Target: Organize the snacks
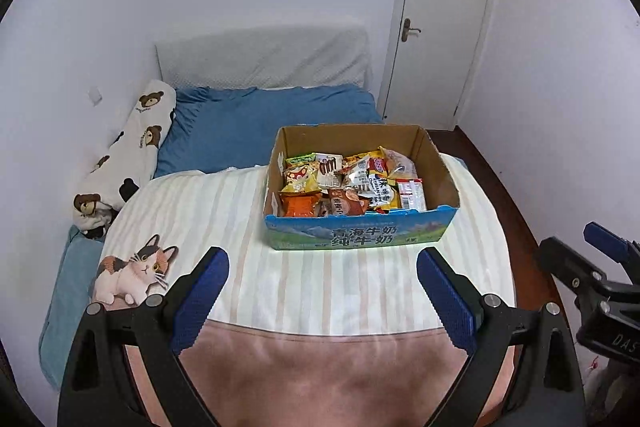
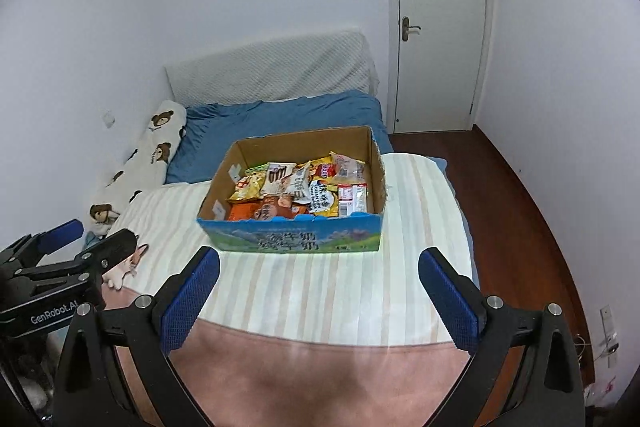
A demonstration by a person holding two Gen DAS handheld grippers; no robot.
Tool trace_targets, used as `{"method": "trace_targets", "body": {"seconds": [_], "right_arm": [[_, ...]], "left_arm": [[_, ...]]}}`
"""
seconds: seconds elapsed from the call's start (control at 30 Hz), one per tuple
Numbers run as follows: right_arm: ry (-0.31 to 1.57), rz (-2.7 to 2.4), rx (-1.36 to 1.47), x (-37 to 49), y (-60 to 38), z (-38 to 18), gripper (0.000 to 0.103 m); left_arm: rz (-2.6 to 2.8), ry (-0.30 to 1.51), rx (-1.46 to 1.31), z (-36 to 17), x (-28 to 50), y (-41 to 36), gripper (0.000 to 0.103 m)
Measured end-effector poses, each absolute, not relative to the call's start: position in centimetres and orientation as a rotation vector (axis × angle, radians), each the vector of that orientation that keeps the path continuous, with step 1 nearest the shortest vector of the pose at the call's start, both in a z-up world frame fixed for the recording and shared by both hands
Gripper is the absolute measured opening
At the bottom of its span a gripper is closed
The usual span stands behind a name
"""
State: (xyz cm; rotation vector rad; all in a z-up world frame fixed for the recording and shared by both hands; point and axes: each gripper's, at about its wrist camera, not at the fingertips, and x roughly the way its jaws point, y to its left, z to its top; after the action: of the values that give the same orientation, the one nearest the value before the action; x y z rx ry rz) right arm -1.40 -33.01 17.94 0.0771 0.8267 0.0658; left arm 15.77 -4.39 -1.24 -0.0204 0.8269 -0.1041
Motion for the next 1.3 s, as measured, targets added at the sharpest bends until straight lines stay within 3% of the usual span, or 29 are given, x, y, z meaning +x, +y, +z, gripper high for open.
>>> {"method": "trace_targets", "body": {"seconds": [0.6,1.3], "right_arm": [[0.764,0.053,0.048,-4.1,-32.8,20.0,0.103],[0.775,-0.032,0.046,6.7,-33.4,15.9,0.103]], "left_arm": [[-0.089,0.764,-0.043,0.1,13.6,-3.7,0.103],[-0.039,0.802,0.026,-3.3,22.6,-5.8,0.103]]}}
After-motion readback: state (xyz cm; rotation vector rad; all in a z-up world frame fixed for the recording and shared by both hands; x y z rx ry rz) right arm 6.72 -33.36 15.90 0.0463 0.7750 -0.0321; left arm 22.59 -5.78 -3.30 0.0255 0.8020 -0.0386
